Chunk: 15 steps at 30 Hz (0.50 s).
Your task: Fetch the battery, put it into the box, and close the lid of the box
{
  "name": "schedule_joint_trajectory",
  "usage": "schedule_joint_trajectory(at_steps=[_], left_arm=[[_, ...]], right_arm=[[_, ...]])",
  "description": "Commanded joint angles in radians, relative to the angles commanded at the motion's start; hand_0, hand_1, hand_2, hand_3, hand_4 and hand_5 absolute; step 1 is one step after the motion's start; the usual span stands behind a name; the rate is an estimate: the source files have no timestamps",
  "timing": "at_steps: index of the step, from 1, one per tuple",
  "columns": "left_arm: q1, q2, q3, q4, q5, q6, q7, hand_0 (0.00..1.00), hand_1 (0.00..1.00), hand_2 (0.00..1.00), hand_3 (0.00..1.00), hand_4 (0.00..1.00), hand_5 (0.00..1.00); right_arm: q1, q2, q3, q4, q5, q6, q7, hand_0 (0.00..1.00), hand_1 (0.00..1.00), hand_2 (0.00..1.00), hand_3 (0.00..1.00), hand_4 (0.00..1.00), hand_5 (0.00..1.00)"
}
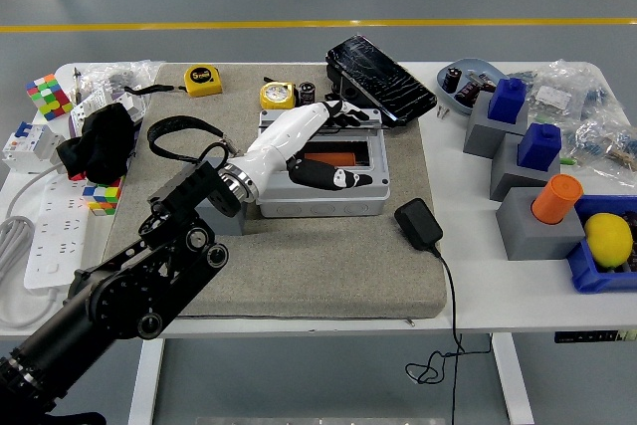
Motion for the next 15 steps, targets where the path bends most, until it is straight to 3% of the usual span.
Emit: schedule_joint_trajectory(at_steps=[15], left_arm=[[0.016, 0.008, 0.026, -0.004, -0.027, -0.007, 0.005, 0.564, 0.703, 0.720, 0.755, 0.998, 0.347]], right_arm=[[-0.001, 0.001, 0.001, 0.000, -0.007, 0.000, -0.001, 0.641, 0.640, 0.668, 0.562, 0.969, 0.522]])
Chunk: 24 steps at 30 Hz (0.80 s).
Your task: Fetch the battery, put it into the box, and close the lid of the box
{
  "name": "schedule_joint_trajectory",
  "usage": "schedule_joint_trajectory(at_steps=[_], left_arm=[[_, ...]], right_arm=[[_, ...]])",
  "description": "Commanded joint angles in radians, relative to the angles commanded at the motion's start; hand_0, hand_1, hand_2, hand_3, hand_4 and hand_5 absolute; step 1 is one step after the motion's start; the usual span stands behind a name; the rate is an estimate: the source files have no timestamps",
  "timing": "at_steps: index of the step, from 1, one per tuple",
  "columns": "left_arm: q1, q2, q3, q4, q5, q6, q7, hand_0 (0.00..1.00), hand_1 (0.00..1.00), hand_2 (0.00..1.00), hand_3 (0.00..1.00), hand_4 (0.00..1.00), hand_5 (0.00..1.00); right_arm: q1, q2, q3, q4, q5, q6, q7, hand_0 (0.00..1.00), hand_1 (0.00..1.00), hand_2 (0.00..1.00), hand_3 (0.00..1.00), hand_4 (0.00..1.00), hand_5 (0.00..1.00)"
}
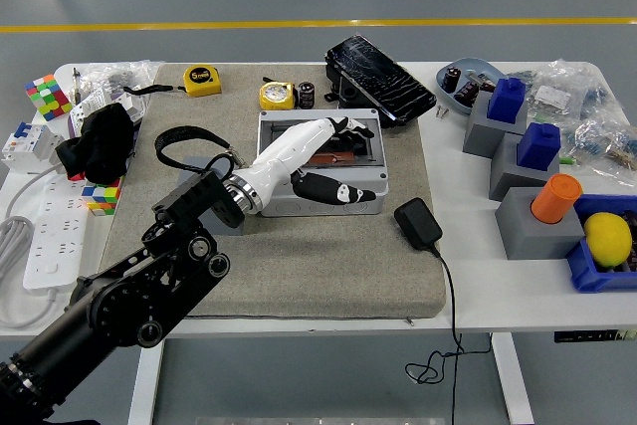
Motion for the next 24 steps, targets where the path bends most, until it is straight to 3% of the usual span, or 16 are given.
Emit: schedule_joint_trajectory(at_steps=[5, 13, 24], left_arm=[[0.013, 0.004, -0.012, -0.021, -0.005, -0.001, -0.004, 0.558, 0.703, 0.720, 0.755, 0.998, 0.351], [0.043, 0.012, -0.106, -0.109, -0.008, 0.010, -0.018, 0.556, 0.703, 0.720, 0.754, 0.998, 0.354], [0.163, -0.006, -0.310, -0.173, -0.058, 0.033, -0.058, 0.560, 0.704, 0.719, 0.753, 0.998, 0.360]], right_arm=[[0.000, 0.000, 0.000, 0.000, 0.000, 0.000, 0.000, 0.641, 0.640, 0.668, 0.561, 0.969, 0.524], [0.002, -0.001, -0.001, 0.000, 0.006, 0.001, 0.002, 0.641, 0.640, 0.668, 0.561, 0.969, 0.524], [0.006, -0.005, 0.007, 0.000, 0.003, 0.002, 0.002, 0.641, 0.640, 0.668, 0.562, 0.971, 0.522]])
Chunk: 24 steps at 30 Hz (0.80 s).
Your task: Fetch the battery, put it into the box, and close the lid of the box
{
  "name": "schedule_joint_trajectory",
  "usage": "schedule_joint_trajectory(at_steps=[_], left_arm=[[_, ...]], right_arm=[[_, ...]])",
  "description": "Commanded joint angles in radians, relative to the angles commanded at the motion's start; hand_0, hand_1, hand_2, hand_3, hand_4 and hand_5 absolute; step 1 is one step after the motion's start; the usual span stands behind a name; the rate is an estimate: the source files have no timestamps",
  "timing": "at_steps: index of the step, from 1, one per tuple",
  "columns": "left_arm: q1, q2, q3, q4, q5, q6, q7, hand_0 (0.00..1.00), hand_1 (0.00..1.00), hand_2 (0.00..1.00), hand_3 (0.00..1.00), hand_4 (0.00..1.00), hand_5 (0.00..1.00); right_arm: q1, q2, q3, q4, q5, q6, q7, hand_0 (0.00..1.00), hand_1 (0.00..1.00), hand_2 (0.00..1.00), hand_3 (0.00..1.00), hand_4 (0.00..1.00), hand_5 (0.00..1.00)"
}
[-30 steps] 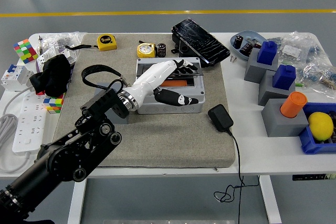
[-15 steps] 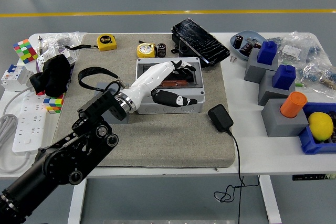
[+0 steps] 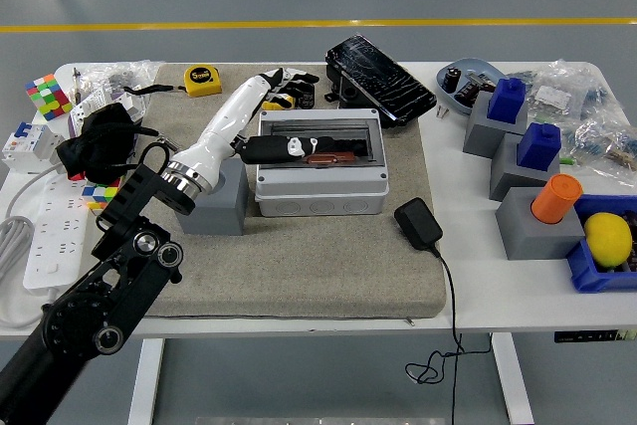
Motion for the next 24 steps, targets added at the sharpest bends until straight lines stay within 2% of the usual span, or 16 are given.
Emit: schedule_joint_trajectory(at_steps=[6, 14, 24], left_arm=[[0.043, -0.008, -0.109, -0.007, -0.014, 0.019, -0.025, 0.562, 0.708, 0.719, 0.749, 0.998, 0.363], [0.088, -0.005, -0.192, -0.018, -0.037, 0.029, -0.049, 0.573, 0.708, 0.719, 0.746, 0.998, 0.366], [0.134, -0.004, -0.333, -0.021, -0.045, 0.048, -0.078, 0.571, 0.707, 0.719, 0.742, 0.998, 0.363]], right_arm=[[0.002, -0.002, -0.001, 0.000, 0.001, 0.000, 0.001, 0.641, 0.640, 0.668, 0.562, 0.972, 0.523], [0.012, -0.006, -0.004, 0.000, -0.001, 0.001, 0.000, 0.641, 0.640, 0.668, 0.563, 0.974, 0.523], [0.021, -0.011, -0.006, 0.000, -0.008, 0.002, -0.002, 0.641, 0.640, 0.668, 0.564, 0.975, 0.524]])
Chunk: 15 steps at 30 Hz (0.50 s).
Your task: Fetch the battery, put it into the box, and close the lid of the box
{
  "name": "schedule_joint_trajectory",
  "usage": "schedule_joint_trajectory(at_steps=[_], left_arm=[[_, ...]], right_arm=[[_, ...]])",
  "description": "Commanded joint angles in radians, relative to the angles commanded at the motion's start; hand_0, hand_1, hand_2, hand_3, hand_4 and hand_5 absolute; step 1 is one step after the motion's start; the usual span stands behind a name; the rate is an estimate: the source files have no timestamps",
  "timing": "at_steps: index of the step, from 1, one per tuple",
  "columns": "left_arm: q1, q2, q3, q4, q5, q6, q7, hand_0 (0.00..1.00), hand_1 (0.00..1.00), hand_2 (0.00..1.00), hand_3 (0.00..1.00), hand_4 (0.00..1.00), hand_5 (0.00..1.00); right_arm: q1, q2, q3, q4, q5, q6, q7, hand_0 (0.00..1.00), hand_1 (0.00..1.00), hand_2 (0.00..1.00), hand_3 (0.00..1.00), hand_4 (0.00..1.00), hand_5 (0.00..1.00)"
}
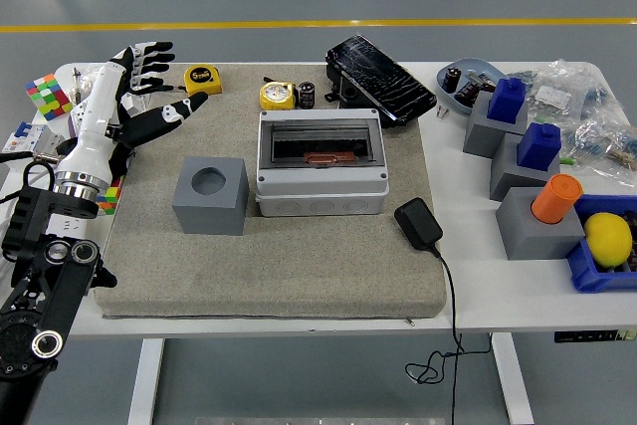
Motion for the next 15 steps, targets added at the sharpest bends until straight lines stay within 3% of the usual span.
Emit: schedule_joint_trajectory(at_steps=[7, 15], left_arm=[[0.029, 0.020, -0.067, 0.005, -0.022, 0.000, -0.008, 0.571, 0.707, 0.718, 0.745, 0.998, 0.365], [0.045, 0.034, -0.098, 0.002, -0.030, -0.003, -0.008, 0.570, 0.704, 0.713, 0.743, 0.998, 0.365]], right_arm=[[0.003, -0.001, -0.002, 0.000, -0.002, 0.001, -0.001, 0.641, 0.641, 0.668, 0.564, 0.975, 0.524], [0.007, -0.003, -0.009, 0.000, 0.000, 0.003, -0.002, 0.641, 0.640, 0.668, 0.564, 0.977, 0.525]])
